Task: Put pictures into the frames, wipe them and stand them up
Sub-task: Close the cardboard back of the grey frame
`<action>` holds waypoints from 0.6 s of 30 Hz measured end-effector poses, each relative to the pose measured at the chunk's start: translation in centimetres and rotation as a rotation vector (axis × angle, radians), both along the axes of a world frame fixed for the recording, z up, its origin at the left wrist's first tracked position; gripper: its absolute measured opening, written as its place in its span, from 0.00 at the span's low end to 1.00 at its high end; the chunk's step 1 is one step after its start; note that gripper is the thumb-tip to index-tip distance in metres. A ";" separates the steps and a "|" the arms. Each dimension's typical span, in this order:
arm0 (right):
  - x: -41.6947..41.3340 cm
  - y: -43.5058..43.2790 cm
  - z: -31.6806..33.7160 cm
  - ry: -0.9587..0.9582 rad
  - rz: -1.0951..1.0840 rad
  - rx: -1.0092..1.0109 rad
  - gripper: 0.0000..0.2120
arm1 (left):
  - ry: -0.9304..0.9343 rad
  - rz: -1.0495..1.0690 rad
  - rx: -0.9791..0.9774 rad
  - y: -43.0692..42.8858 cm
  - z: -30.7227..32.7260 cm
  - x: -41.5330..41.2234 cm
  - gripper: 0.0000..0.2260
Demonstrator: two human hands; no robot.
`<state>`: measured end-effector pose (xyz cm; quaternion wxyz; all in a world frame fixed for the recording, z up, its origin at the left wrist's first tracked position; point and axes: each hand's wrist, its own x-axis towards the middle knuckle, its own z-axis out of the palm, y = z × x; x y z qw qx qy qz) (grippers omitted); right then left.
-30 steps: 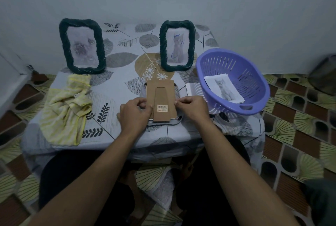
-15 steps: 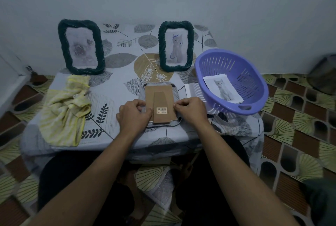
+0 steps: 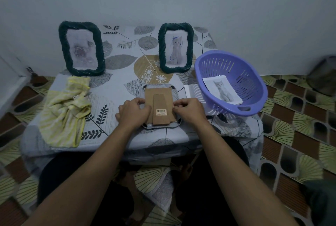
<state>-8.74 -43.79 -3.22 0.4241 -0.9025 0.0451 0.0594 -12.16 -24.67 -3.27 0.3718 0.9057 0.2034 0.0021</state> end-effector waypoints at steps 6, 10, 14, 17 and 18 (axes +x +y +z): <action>0.0 -0.1 0.0 0.016 0.005 0.034 0.10 | 0.001 0.013 0.046 0.5 -0.2 0.6 0.11; 0.1 0.4 0.3 -0.008 0.019 -0.015 0.15 | 0.020 -0.028 0.013 1.3 -0.1 1.3 0.08; 0.2 1.5 0.5 -0.130 0.122 -0.170 0.21 | 0.056 -0.095 -0.085 2.4 -0.1 2.3 0.10; 0.3 2.5 0.5 -0.179 0.238 -0.213 0.24 | 0.076 -0.133 -0.109 2.9 0.1 2.6 0.11; 0.4 2.7 0.4 -0.187 0.272 -0.238 0.24 | 0.084 -0.144 -0.115 3.0 0.2 2.8 0.11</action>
